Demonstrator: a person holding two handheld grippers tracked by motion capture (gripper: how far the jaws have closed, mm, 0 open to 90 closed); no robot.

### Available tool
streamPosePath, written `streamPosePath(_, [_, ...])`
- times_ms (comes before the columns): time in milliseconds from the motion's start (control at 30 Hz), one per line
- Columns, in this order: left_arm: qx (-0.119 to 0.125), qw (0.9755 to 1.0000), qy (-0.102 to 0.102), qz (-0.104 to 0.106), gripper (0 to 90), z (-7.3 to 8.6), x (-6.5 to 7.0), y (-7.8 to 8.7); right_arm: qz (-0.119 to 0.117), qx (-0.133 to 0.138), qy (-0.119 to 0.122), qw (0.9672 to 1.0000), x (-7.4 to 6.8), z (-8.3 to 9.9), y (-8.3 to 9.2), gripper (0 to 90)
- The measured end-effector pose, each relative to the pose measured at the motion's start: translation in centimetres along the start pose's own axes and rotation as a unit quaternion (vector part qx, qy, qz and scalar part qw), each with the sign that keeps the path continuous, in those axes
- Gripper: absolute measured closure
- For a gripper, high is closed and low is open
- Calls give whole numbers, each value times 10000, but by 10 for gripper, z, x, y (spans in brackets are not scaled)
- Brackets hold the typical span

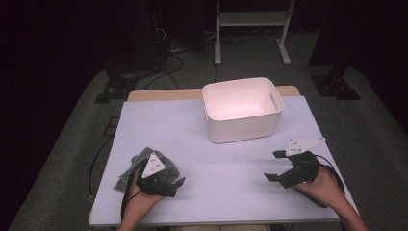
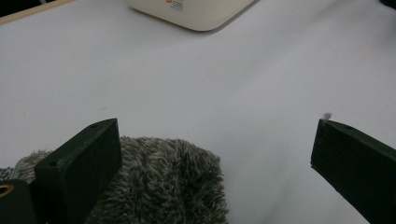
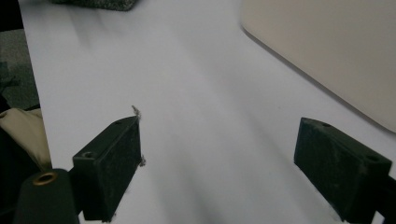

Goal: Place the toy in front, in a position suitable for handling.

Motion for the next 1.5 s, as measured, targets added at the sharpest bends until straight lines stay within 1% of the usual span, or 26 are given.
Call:
streamPosePath(100, [-1, 10000, -13, 7, 13, 0, 1, 1, 61, -54, -80, 9999, 2, 7, 10, 138])
streamPosePath(133, [1, 10000, -51, 4, 13, 0, 1, 1, 79, -71, -93, 9999, 2, 9, 13, 137])
streamPosePath(167, [1, 10000, -51, 4, 13, 0, 1, 1, 79, -71, -93, 9999, 2, 9, 13, 137])
streamPosePath(200, [-6, 10000, -55, 3, 13, 0, 0, 1, 109, -82, -128, 9998, 3, 13, 18, 138])
streamPosePath(267, [-5, 10000, -26, 3, 13, 0, 0, 0, 138, -76, -146, 9998, 5, 15, 20, 138])
streamPosePath(300, [-4, 10000, -9, 11, 13, 0, 0, 1, 163, -86, -195, 9996, 6, 18, 23, 137])
streamPosePath(333, [-16, 10000, -10, 18, 13, 0, 0, 0, 208, -153, -248, 9994, 8, 23, 28, 137])
streamPosePath(400, [-17, 10000, -26, 14, 13, 0, 0, 0, 227, -183, -278, 9992, 9, 25, 29, 137])
streamPosePath(500, [-10, 10000, -15, 3, 13, -1, -1, 0, 291, -281, -299, 9987, 13, 34, 34, 137])
streamPosePath(567, [-19, 10000, 6, 11, 13, 0, 0, 0, 297, -290, -405, 9983, 15, 40, 38, 137])
streamPosePath(600, [-21, 10000, 9, 12, 13, 0, 0, 0, 315, -342, -459, 9979, 16, 45, 39, 138])
streamPosePath(667, [-33, 10000, -39, 27, 13, 0, 1, -1, 322, -392, -458, 9977, 17, 48, 40, 138])
streamPosePath(767, [-45, 10000, -32, 27, 13, 0, 1, -1, 366, -540, -574, 9962, 21, 61, 43, 137])
streamPosePath(800, [-41, 10000, -16, 36, 13, 0, 1, -1, 366, -540, -574, 9962, 21, 61, 43, 137])
streamPosePath(833, [-47, 10000, -9, 48, 13, 1, 2, -1, 386, -582, -651, 9954, 22, 68, 44, 137])
streamPosePath(900, [-49, 10000, -23, 54, 13, 1, 2, -1, 383, -626, -674, 9950, 22, 71, 45, 137])
streamPosePath(933, [-54, 10000, -57, 48, 13, 0, 2, -1, 445, -694, -705, 9941, 24, 77, 47, 137])
streamPosePath(967, [-54, 10000, -57, 48, 13, 0, 2, -1, 445, -694, -705, 9941, 24, 77, 47, 137])
streamPosePath(1000, [-39, 10000, -35, 36, 13, 0, 1, -1, 472, -759, -753, 9931, 26, 84, 48, 137])
streamPosePath(1033, [-39, 10000, -35, 36, 13, 0, 1, -1, 472, -759, -753, 9931, 26, 84, 48, 137])
streamPosePath(1133, [-50, 10000, -14, 49, 13, 0, 1, -1, 520, -867, -843, 9913, 28, 93, 49, 137])
streamPosePath(1167, [-59, 10000, -14, 56, 13, 1, 2, -1, 570, -950, -900, 9898, 30, 99, 51, 137])
streamPosePath(1233, [-61, 10000, -42, 56, 13, 1, 3, -2, 569, -949, -922, 9896, 31, 101, 51, 137])
streamPosePath(1333, [-60, 9999, -75, 44, 13, 0, 2, -2, 610, -1073, -945, 9878, 33, 108, 50, 137])
streamPosePath(1433, [-65, 10000, -55, 49, 13, 0, 2, -2, 571, -1224, -980, 9860, 33, 115, 47, 137])
streamPosePath(1500, [-67, 10000, -57, 47, 13, 0, 2, -2, 578, -1260, -984, 9854, 32, 117, 47, 137])
Point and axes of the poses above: each handheld gripper's, and its own axes: y roughly backward along the jaws, z roughly out of its underside, x roughly to its right, the point moved 7 cm from there along -y, roughly forward along the jaws, and after that the axes turned 8 degrees about -z, right-handed, at the moved point
